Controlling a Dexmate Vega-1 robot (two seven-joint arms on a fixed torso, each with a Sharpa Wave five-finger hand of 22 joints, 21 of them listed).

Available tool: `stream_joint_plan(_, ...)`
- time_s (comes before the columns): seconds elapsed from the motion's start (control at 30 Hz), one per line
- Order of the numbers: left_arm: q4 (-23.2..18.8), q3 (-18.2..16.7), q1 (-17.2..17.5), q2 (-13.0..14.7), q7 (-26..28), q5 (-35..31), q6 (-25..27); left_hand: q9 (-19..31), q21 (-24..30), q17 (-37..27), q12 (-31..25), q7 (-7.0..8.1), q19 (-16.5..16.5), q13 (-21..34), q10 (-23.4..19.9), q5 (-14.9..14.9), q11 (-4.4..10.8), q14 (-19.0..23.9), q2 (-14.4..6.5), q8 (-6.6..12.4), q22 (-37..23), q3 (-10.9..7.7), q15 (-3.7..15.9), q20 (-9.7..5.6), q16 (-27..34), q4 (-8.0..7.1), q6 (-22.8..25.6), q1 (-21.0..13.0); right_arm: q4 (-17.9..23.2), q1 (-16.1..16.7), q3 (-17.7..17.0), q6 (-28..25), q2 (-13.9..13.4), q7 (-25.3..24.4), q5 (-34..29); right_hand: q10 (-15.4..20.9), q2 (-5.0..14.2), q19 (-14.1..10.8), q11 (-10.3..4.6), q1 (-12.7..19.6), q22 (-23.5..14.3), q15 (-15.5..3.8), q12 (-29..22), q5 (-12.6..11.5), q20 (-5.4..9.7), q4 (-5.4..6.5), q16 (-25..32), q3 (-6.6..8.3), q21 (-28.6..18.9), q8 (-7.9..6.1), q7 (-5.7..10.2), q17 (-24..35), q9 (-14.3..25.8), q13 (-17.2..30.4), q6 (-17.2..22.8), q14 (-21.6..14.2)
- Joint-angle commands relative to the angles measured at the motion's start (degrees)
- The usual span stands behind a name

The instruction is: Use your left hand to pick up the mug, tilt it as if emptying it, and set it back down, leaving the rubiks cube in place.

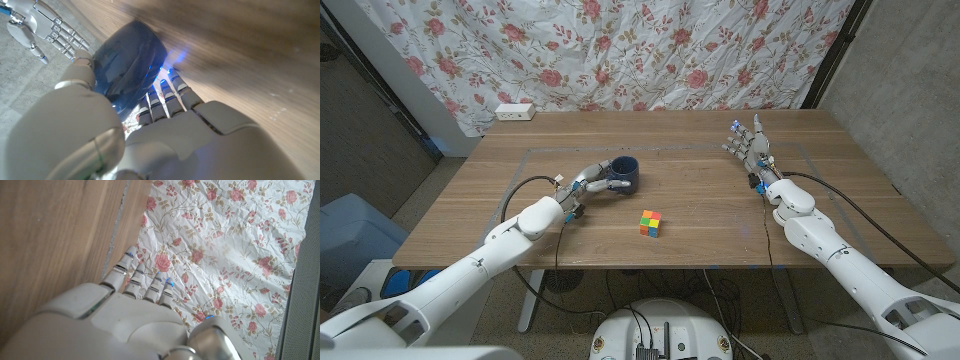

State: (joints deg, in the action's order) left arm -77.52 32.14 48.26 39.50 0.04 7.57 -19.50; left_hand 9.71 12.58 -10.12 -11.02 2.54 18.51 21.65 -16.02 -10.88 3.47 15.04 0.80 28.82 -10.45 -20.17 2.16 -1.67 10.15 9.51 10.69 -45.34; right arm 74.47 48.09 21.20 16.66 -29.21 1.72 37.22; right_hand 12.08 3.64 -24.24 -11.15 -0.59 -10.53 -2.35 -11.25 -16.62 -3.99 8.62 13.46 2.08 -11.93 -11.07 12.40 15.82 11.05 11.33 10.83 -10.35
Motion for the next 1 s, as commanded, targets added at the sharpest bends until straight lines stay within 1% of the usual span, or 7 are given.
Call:
stream_joint_plan(0.03, 0.30, -0.36, -0.40, 0.35, -1.07, 1.21, -0.15, 0.15, -0.30, 0.06, 0.25, -0.14, -0.51, -0.77, 0.96, -0.46, -0.18, -0.79, 0.56, -1.37, -0.08, 0.25, 0.74, -0.26, -0.16, -0.02, -1.09, -0.53, -0.03, 0.04, 0.00, 0.02, 0.00, -0.01, -0.01, 0.50, 1.28, -0.19, 0.17, 0.48, -0.29, -2.87, -0.28, -0.23, -0.02, 0.39, 0.11, 0.19, -0.35, -0.21, 0.37, 0.11, 0.14, 0.22, -0.08, -0.41)
stream_joint_plan(0.2, 1.11, -0.19, -1.08, 0.32, -2.37, 1.76, -0.52, 0.14, -1.05, 0.25, 0.37, -0.61, -1.99, -3.05, 3.06, -0.49, -0.36, -3.17, 1.39, -4.91, 0.10, 0.90, 0.28, -0.31, -0.29, -0.19, -3.82, 0.65, 0.01, 0.05, -0.01, -0.01, -0.01, 0.00, 0.02, 0.51, 1.28, -0.21, 0.08, 0.48, -0.29, -2.72, -0.28, -0.23, -0.04, 0.39, 0.11, 0.19, -0.35, -0.21, 0.37, 0.11, 0.14, 0.22, -0.08, -0.41)
stream_joint_plan(0.37, 1.51, 0.14, -1.78, 0.40, -3.86, 2.22, -0.17, 0.17, -1.69, 0.30, 0.53, -1.07, -3.88, -5.05, 5.47, -0.58, -1.32, -5.60, 1.66, -7.82, 0.28, 1.11, -0.51, -0.24, -0.43, -0.24, -5.81, 1.36, -0.04, 0.03, -0.01, 0.01, 0.00, -0.02, -0.01, 0.54, 1.28, -0.21, 0.14, 0.48, -0.29, -2.88, -0.30, -0.23, -0.03, 0.40, 0.12, 0.19, -0.35, -0.21, 0.37, 0.11, 0.14, 0.22, -0.08, -0.42)
stream_joint_plan(0.43, 1.81, 0.29, -2.09, 0.41, -4.78, 2.65, -0.22, 0.19, -2.14, 0.32, 0.60, -1.21, -5.58, -6.21, 7.05, -0.62, -1.00, -7.23, 1.74, -9.53, 0.41, 1.14, -1.06, 0.08, -0.51, -0.23, -7.04, 1.68, -0.06, 0.02, 0.00, 0.04, 0.01, -0.02, -0.03, 0.52, 1.28, -0.21, 0.11, 0.47, -0.29, -2.87, -0.29, -0.23, -0.01, 0.40, 0.10, 0.19, -0.35, -0.21, 0.37, 0.11, 0.14, 0.22, -0.08, -0.37)
stream_joint_plan(0.67, 2.98, 0.87, -3.14, 0.50, -7.78, 3.76, -0.41, 0.27, -2.60, 0.37, 0.85, -2.16, -10.55, -9.47, 12.90, -0.75, -3.22, -12.45, 2.40, -14.54, 0.71, 0.99, -3.12, 0.59, -0.53, 0.02, -11.19, 2.19, -0.04, 0.01, -0.01, -0.01, -0.01, 0.03, 0.03, 0.50, 1.29, -0.21, 0.12, 0.48, -0.29, -2.80, -0.28, -0.23, -0.02, 0.40, 0.09, 0.19, -0.35, -0.21, 0.37, 0.11, 0.14, 0.22, -0.08, -0.37)
stream_joint_plan(0.8, 3.37, 0.89, -3.40, 0.56, -8.89, 4.44, -0.87, 0.36, -2.71, 0.38, 0.84, -2.60, -13.05, -10.58, 15.28, -0.69, -4.37, -15.61, 3.30, -16.27, 0.81, 1.05, -4.39, 0.17, -0.61, 0.14, -12.63, 2.36, 0.00, 0.03, -0.01, -0.01, -0.01, -0.04, -0.01, 0.51, 1.29, -0.23, 0.13, 0.48, -0.29, -2.83, -0.28, -0.23, -0.01, 0.39, 0.10, 0.20, -0.36, -0.21, 0.37, 0.11, 0.14, 0.22, -0.08, -0.38)
stream_joint_plan(1.0, 2.63, 0.11, -2.72, 1.18, -9.45, 5.93, -1.12, 0.39, -2.89, 0.38, 0.95, -3.22, -16.81, -11.15, 18.25, -0.56, -4.92, -18.87, 4.31, -17.59, 0.86, 1.30, -5.37, 0.34, -0.62, -0.05, -14.43, 3.07, 0.09, 0.08, -0.01, -0.03, -0.02, -0.07, -0.02, 0.53, 1.29, -0.23, 0.23, 0.49, -0.29, -2.79, -0.29, -0.23, -0.02, 0.39, 0.10, 0.20, -0.36, -0.21, 0.37, 0.11, 0.14, 0.22, -0.08, -0.41)
